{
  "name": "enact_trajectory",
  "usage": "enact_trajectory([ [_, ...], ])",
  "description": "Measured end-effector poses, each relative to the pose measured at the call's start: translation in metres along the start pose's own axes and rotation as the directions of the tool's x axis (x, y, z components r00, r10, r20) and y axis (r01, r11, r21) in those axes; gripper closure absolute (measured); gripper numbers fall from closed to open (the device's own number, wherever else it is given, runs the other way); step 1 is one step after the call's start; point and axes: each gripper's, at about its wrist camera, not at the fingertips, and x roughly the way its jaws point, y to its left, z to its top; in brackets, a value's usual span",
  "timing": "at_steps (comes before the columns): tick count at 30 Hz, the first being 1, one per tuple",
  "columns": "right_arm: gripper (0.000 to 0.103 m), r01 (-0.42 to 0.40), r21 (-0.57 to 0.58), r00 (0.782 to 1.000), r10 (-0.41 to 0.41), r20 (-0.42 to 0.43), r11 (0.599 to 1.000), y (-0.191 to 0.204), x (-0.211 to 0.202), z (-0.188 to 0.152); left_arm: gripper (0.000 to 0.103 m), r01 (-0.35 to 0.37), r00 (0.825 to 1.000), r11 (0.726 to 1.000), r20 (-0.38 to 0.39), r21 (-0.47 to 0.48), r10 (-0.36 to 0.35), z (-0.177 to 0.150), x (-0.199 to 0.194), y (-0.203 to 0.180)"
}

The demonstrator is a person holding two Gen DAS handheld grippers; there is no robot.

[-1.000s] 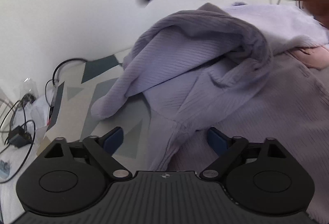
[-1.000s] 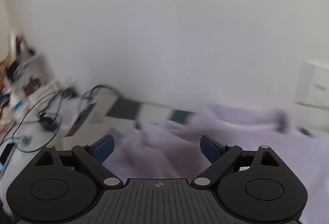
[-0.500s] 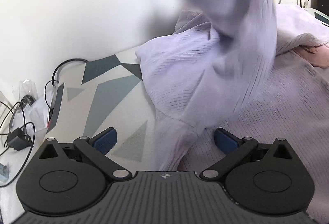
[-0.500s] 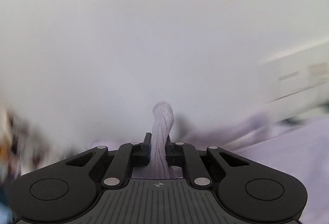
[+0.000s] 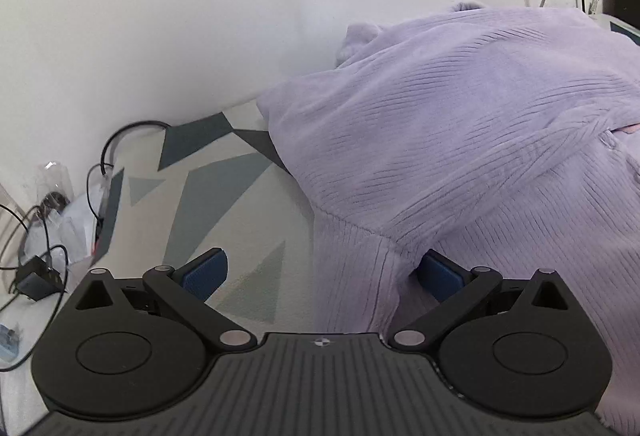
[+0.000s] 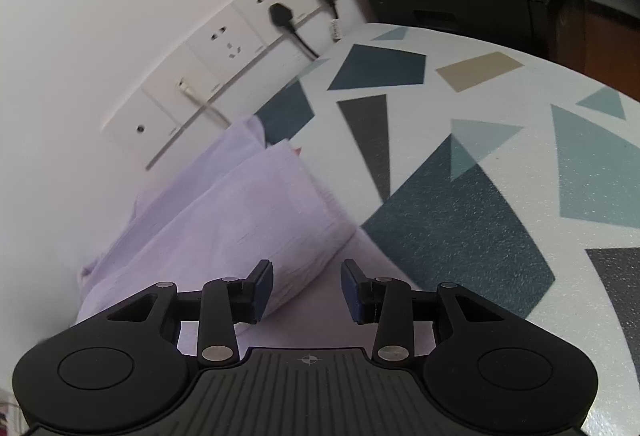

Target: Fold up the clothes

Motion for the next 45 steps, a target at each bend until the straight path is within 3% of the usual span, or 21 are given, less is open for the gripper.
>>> enact_trajectory([
  [3, 0.054, -0.018, 0.067, 1.000, 0.018, 0.009, 0.998, -0.011, 0.007, 0.008, 0.000, -0.031, 0.999, 0.999, 0.025, 0.011, 0.030, 0.001, -0.003, -0.003],
  [9, 0.054, 0.000, 0.140, 0.999, 0.004, -0.033, 0.990, -0.019, 0.034, 0.009, 0.000, -0.092, 0.993, 0.995, 0.076, 0.029, 0.090, 0.004, -0.008, -0.008],
  [11, 0.070, -0.023, 0.153, 0.999, 0.027, -0.024, 0.988, -0.017, 0.038, 0.009, 0.000, -0.113, 0.990, 0.993, 0.093, 0.035, 0.109, 0.004, -0.010, -0.009],
  [12, 0.087, -0.030, 0.158, 0.999, 0.032, -0.008, 0.987, -0.016, 0.036, 0.011, 0.000, -0.123, 0.988, 0.992, 0.102, 0.038, 0.119, 0.005, -0.011, -0.010],
  [14, 0.092, -0.071, 0.169, 0.997, 0.066, 0.033, 0.983, -0.014, 0.029, 0.014, 0.000, -0.144, 0.983, 0.989, 0.119, 0.043, 0.138, 0.006, -0.013, -0.012],
  [16, 0.086, -0.126, 0.178, 0.990, 0.114, 0.079, 0.976, -0.013, 0.020, 0.016, 0.000, -0.139, 0.985, 0.990, 0.110, 0.027, 0.135, 0.006, -0.013, -0.010],
  [18, 0.068, -0.084, 0.197, 0.996, 0.079, 0.034, 0.977, -0.016, 0.024, 0.015, 0.000, -0.138, 0.986, 0.989, 0.102, 0.058, 0.132, 0.004, -0.012, -0.016],
  [22, 0.061, -0.028, 0.303, 0.998, 0.044, -0.049, 0.953, -0.038, 0.041, 0.005, 0.000, -0.125, 0.989, 0.987, 0.095, 0.105, 0.115, 0.001, -0.012, -0.027],
  [27, 0.057, -0.083, 0.359, 0.995, 0.095, -0.017, 0.930, -0.043, 0.050, 0.005, 0.000, -0.108, 0.991, 0.990, 0.093, 0.088, 0.100, 0.005, -0.009, -0.030],
  [29, 0.076, -0.107, 0.387, 0.991, 0.129, -0.030, 0.916, -0.041, 0.056, 0.010, 0.000, -0.107, 0.990, 0.989, 0.099, 0.101, 0.097, 0.005, -0.009, -0.033],
  [30, 0.096, -0.104, 0.387, 0.990, 0.132, -0.046, 0.916, -0.037, 0.055, 0.012, 0.000, -0.106, 0.990, 0.989, 0.102, 0.107, 0.095, 0.006, -0.009, -0.034],
  [31, 0.095, -0.104, 0.389, 0.989, 0.137, -0.057, 0.915, -0.032, 0.053, 0.014, 0.000, -0.106, 0.990, 0.988, 0.106, 0.113, 0.094, 0.006, -0.010, -0.036],
  [33, 0.096, -0.171, 0.393, 0.984, 0.178, 0.019, 0.904, -0.021, 0.032, 0.019, 0.000, -0.105, 0.990, 0.987, 0.112, 0.125, 0.091, 0.007, -0.010, -0.038],
  [38, 0.096, -0.345, 0.226, 0.934, 0.308, 0.182, 0.911, 0.023, -0.017, 0.037, 0.000, -0.100, 0.989, 0.984, 0.124, 0.151, 0.082, 0.009, -0.011, -0.045],
  [40, 0.096, -0.331, 0.190, 0.939, 0.302, 0.163, 0.924, 0.035, -0.014, 0.043, 0.003, -0.045, 0.995, 0.995, 0.092, 0.093, 0.037, 0.015, -0.011, -0.040],
  [42, 0.096, -0.254, 0.218, 0.966, 0.236, 0.106, 0.942, 0.041, -0.001, 0.045, 0.017, 0.027, 0.997, 0.999, 0.065, 0.043, -0.030, 0.021, -0.012, -0.034],
  [45, 0.096, -0.158, 0.241, 0.987, 0.157, 0.026, 0.958, 0.059, 0.018, 0.047, 0.024, 0.001, 0.998, 1.000, 0.067, 0.011, -0.002, 0.030, -0.015, -0.021],
])
